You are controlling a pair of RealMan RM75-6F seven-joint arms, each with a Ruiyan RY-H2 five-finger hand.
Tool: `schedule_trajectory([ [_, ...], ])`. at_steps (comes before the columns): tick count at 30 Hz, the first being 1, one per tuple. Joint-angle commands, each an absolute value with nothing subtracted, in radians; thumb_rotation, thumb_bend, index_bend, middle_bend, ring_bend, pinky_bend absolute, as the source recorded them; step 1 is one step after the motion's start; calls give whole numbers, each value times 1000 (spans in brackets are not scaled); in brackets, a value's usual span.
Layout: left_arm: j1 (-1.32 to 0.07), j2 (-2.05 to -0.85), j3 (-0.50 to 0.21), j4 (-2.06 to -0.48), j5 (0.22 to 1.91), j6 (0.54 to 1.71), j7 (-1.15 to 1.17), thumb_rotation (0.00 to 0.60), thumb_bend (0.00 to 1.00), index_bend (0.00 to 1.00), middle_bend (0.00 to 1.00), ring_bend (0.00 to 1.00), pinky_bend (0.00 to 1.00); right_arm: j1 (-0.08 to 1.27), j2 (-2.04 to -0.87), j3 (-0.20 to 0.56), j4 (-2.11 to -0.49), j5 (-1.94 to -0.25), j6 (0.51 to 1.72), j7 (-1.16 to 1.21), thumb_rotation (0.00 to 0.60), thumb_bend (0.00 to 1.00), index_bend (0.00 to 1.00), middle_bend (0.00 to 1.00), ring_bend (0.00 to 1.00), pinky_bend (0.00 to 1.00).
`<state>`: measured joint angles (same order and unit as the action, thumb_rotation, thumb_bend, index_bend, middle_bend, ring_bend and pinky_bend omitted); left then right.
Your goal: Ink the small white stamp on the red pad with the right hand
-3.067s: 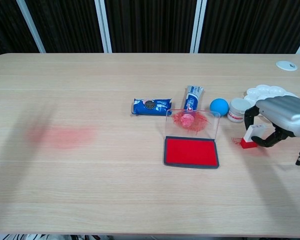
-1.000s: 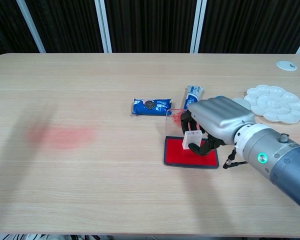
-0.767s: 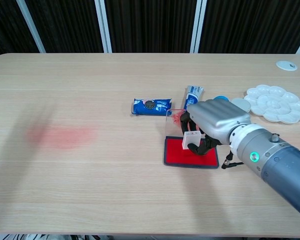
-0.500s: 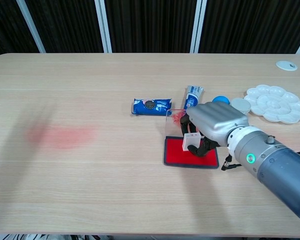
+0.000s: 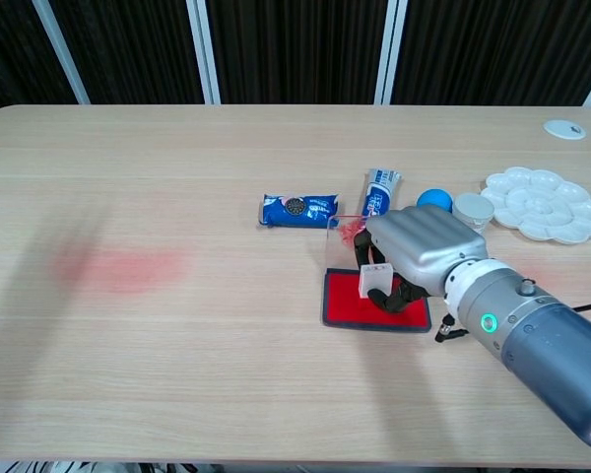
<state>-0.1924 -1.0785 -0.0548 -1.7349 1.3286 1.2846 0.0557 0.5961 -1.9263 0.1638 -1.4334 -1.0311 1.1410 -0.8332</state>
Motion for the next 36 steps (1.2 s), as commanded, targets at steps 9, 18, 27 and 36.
schedule_trajectory([
  [9,-191,-1080,-55,-1734,1330,1289,58,600,0,0,0,0,0,603,-1904,177,-1476,-1048,1171,-836,600,586,735,592,467,462],
  [18,-190,-1081,-55,-1734,1331,1292,58,600,0,0,0,0,0,607,-1904,175,-1487,-1043,1181,-841,600,586,735,592,467,462],
  [27,-192,-1079,-55,-1735,1330,1289,54,600,0,0,0,0,0,607,-1925,159,-1448,-1033,1172,-832,600,586,737,592,467,462],
  [36,-192,-1078,-55,-1737,1333,1290,51,600,0,0,0,0,0,601,-1939,142,-1428,-1029,1170,-823,600,586,739,593,467,462],
])
